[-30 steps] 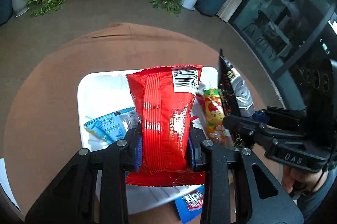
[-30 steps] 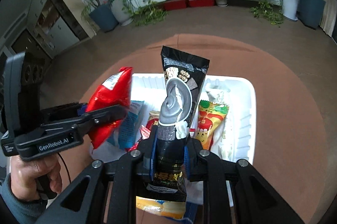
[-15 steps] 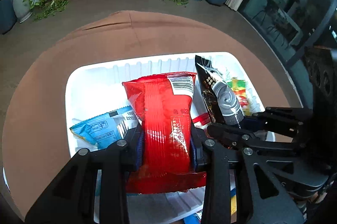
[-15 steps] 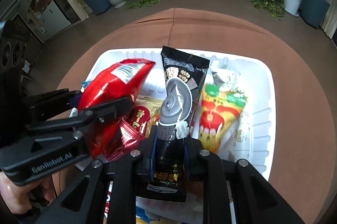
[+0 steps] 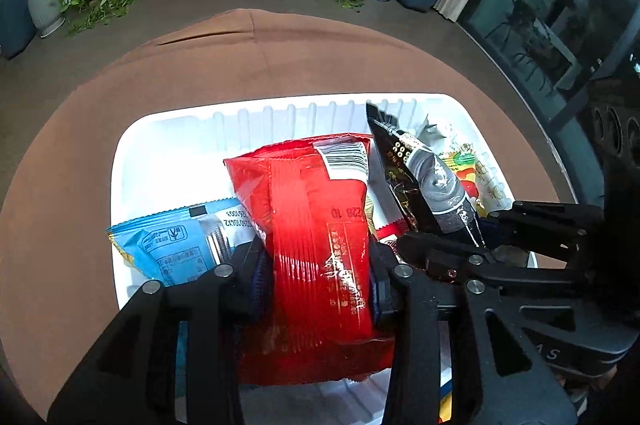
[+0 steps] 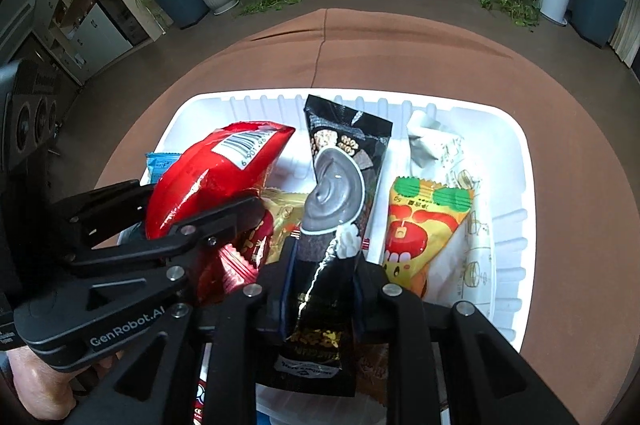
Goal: Organize snacks
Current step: 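Open both tools to drop the two bags into the tray, then withdraw both tools back toward the remaining snacks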
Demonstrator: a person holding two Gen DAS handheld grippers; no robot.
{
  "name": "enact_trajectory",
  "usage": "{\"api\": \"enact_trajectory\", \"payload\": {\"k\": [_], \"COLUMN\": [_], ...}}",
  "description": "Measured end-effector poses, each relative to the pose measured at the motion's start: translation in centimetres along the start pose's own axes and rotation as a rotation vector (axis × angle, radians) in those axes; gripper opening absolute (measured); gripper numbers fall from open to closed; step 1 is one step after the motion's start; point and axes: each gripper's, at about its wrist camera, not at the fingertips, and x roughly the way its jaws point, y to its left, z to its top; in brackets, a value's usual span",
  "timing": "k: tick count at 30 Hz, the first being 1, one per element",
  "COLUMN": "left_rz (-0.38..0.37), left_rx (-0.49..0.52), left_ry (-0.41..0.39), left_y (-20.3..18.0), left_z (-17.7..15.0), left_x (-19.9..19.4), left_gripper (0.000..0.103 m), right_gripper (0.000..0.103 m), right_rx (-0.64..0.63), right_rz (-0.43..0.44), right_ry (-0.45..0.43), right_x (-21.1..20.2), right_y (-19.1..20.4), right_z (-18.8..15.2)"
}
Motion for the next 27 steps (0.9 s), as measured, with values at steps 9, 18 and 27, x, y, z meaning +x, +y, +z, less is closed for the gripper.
{"api": "enact_trajectory", "payload": {"k": [9, 18, 27], "left_rz": [-0.009, -0.011, -0.035], "left_rx": [-0.013, -0.031, -0.049], "left_ry": [-0.023, -0.058, -0.145], "left_y": [1.1, 1.0, 0.6], "left_z": [0.1, -0.5, -1.3], "left_x": [-2.5, -4.9, -10.3], "left_gripper": [0.057, 0.073, 0.101], "right_gripper": [0.036, 0.051, 0.076], "right_rx": [0.015, 0.014, 0.100], "right_rz": [0.001, -0.002, 0.084], "right_ry": [-0.040, -0.083, -0.186], "right_x": [-2.0, -4.1, -8.7], "right_y": [-0.5, -0.5, -1.6], "right_z": [-0.4, -1.2, -2.5]}}
